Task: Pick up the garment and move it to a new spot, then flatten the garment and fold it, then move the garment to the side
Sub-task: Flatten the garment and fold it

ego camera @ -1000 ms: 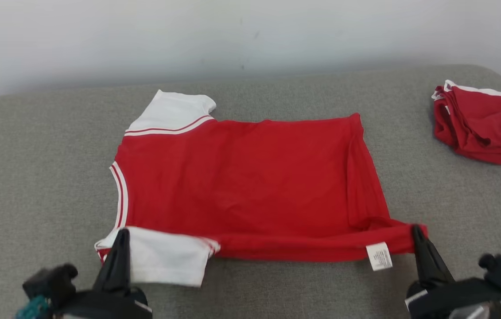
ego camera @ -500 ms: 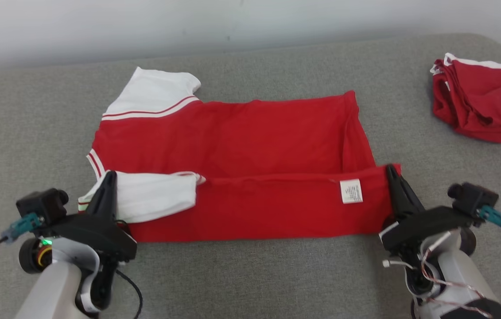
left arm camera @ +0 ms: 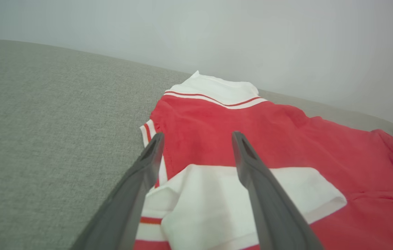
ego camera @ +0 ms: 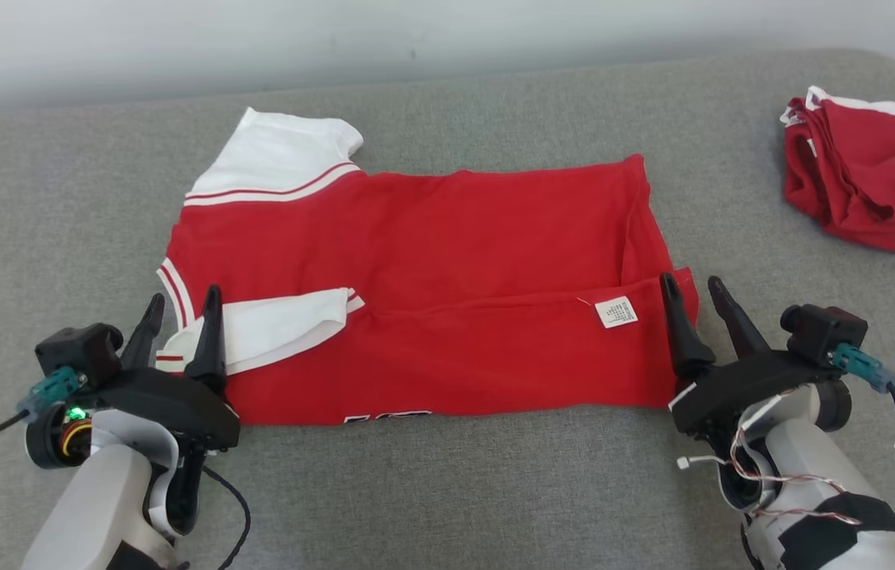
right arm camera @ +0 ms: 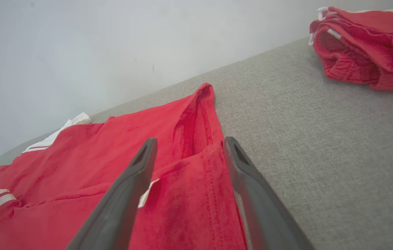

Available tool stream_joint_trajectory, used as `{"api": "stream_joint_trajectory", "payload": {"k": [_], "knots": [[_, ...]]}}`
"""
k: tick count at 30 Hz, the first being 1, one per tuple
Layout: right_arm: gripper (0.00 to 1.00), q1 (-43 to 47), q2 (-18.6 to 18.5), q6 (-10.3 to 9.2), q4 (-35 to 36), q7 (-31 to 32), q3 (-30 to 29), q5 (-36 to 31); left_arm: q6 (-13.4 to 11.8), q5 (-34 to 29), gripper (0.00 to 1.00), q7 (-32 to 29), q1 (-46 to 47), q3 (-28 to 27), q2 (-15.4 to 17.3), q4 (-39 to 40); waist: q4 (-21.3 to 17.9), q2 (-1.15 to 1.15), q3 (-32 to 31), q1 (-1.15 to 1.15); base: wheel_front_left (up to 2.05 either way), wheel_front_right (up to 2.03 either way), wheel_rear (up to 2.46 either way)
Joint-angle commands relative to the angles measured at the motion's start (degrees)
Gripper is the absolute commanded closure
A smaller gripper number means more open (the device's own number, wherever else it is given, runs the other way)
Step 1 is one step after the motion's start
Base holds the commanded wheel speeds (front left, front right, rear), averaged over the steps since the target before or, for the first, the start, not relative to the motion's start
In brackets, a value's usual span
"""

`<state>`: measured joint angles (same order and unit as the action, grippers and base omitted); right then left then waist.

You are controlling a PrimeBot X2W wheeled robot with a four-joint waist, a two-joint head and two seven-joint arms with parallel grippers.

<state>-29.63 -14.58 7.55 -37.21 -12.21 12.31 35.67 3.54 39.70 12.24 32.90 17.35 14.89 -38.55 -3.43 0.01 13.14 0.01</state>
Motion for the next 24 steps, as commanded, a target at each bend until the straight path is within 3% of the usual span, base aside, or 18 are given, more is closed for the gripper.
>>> {"api": "stream_joint_trajectory", "payload": {"k": [1,11,18,24], "knots": [[0.0,0.8,-0.1,-0.17,-0.1,-0.3,0.3,-0.3,0.1,-0.4,0.0,0.4,-0.5,0.0,-0.1,-0.1,0.7,-0.01,-1.0,-0.01,0.0,0.0,0.0],[0.0,9.2,-3.9,-0.17,3.1,-2.7,0.7,-1.8,-1.2,-2.4,0.0,2.9,-11.0,-2.5,0.6,4.8,1.9,-0.01,-5.0,-0.01,0.0,0.0,0.0],[0.0,13.6,-3.3,-0.17,4.9,-2.9,-1.6,-2.4,-2.5,-3.6,0.0,2.9,-18.0,-2.4,1.4,7.8,2.0,-0.01,-5.1,-0.01,0.0,0.0,0.0],[0.0,13.3,-2.4,-0.17,4.1,-2.6,-2.0,-3.4,-2.9,-3.7,0.0,2.5,-17.4,-1.8,1.4,8.0,1.8,-0.01,-4.6,-0.01,0.0,0.0,0.0]]}}
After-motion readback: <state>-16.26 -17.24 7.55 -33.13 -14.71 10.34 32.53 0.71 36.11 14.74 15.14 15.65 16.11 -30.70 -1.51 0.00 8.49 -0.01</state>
